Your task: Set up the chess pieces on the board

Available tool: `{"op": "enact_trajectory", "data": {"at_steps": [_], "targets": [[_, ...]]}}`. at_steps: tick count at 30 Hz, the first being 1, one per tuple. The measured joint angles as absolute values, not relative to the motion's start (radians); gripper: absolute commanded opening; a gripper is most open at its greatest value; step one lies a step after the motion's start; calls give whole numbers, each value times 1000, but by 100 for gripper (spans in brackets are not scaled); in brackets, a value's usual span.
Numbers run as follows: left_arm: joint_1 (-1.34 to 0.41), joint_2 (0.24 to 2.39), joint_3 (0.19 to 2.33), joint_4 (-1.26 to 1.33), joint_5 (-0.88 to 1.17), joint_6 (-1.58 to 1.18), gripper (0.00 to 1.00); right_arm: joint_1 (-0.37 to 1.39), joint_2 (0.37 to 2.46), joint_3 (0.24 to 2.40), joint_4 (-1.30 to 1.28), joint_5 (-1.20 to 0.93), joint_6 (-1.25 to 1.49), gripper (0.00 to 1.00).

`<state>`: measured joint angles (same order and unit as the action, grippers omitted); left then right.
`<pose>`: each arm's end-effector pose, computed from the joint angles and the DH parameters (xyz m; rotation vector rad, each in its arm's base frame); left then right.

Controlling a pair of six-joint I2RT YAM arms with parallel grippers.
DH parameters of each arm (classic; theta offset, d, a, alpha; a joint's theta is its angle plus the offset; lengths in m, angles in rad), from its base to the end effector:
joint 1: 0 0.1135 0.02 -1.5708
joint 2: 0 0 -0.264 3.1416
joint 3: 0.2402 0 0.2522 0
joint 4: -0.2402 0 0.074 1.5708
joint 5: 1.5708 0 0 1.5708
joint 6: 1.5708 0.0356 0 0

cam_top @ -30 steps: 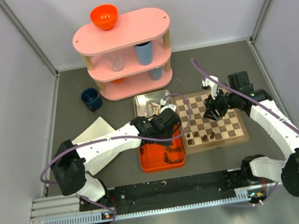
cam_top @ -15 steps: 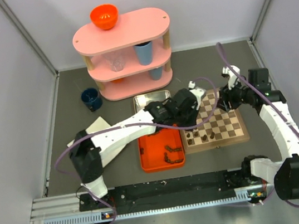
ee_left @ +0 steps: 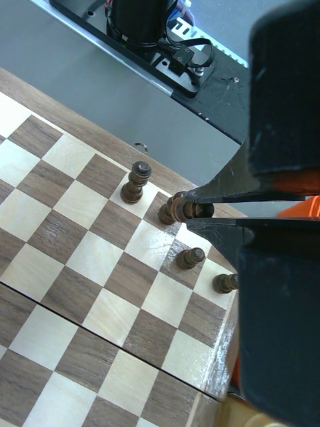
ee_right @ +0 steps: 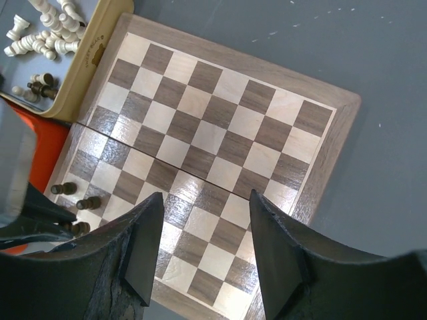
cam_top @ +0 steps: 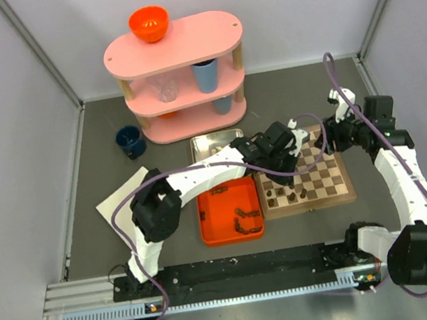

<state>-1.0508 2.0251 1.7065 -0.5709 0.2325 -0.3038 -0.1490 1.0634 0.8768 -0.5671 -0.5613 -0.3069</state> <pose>0.2193 -0.3995 0.2466 1.0614 2.4098 -0.8239 0.2199 -0.0138 0.2865 -0.4473 2.1723 0.4027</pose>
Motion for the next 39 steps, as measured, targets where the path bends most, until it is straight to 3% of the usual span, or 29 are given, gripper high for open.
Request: {"op": "enact_trajectory", "data": {"at_steps": [39], "targets": [[-1035, 2159, 1784, -604, 202, -280, 1, -154, 1063, 875, -565, -546, -294, 55]]}}
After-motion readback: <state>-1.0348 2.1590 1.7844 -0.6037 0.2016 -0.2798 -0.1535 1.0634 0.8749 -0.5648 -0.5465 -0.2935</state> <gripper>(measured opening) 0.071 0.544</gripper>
